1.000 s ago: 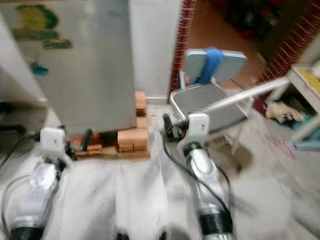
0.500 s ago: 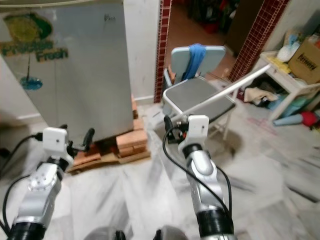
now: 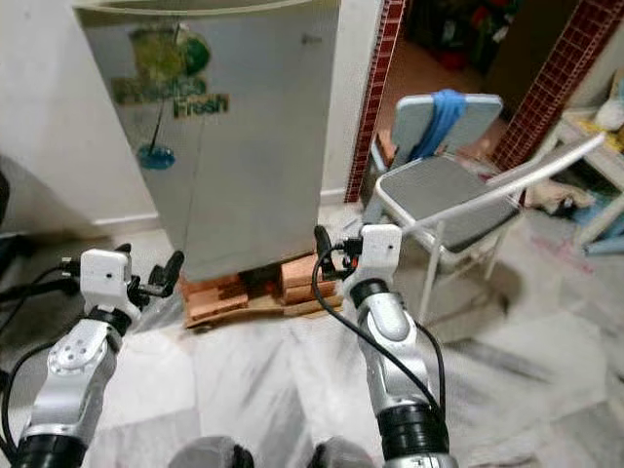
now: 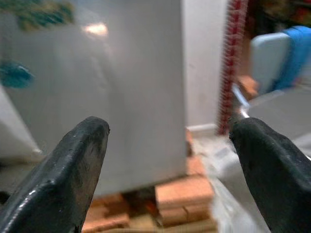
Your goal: Restocking fridge
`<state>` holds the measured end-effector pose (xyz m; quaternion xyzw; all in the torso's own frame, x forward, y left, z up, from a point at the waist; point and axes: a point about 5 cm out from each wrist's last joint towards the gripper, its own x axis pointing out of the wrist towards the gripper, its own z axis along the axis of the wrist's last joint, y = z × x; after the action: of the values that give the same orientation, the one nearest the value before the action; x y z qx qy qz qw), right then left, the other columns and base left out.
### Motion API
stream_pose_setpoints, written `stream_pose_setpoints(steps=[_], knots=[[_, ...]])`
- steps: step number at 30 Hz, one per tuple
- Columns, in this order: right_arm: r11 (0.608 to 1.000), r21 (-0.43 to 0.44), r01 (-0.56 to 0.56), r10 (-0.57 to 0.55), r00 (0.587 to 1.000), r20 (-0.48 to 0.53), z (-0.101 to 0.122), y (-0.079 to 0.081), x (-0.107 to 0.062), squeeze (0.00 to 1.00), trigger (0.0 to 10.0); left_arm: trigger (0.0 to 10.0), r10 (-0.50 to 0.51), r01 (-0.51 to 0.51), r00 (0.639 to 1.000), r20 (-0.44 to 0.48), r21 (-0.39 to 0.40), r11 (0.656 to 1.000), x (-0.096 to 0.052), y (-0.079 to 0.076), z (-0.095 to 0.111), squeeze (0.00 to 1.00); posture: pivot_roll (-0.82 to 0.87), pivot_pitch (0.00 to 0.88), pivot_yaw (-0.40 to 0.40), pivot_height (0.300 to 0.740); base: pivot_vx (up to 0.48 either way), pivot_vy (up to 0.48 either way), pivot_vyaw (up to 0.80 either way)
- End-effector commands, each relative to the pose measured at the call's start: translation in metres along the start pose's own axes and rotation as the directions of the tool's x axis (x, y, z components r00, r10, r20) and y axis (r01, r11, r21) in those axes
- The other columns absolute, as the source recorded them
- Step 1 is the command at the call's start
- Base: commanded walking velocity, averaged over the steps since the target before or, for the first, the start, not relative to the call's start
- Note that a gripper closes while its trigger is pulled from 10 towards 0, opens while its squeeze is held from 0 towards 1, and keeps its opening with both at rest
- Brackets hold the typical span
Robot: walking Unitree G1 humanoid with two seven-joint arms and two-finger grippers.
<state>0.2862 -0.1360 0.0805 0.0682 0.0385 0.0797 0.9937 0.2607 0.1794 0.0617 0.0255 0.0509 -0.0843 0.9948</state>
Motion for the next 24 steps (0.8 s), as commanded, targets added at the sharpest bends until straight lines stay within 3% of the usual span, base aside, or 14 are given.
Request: stream_pose_setpoints(steps=[1, 14, 24], knots=[[1.000, 0.006, -0.004, 0.004, 1.000, 0.031, 0.007, 0.005, 0.004, 0.00, 10.0, 10.0, 0.017, -0.017, 1.000, 0.007, 0.022, 1.000, 0.002, 0.009, 0.005, 0.00, 0.05, 0.006, -0.020, 0.740, 0.000, 0.480, -0.80], [1.000, -0.002, -0.011, 0.011, 0.998, 0.064, 0.016, 0.006, 0.011, 0.00, 10.0, 10.0, 0.017, -0.018, 1.000, 0.023, 0.031, 0.999, 0.008, 0.011, 0.013, 0.00, 0.07, 0.022, -0.001, 0.740, 0.000, 0.480, -0.68], [0.999, -0.030, -0.034, 0.036, 0.997, 0.071, 0.017, 0.012, 0.013, 0.00, 10.0, 10.0, 0.028, -0.029, 0.999, 0.016, 0.031, 0.999, 0.006, 0.009, 0.011, 0.00, 0.07, 0.024, -0.011, 0.740, 0.000, 0.480, 0.00]])
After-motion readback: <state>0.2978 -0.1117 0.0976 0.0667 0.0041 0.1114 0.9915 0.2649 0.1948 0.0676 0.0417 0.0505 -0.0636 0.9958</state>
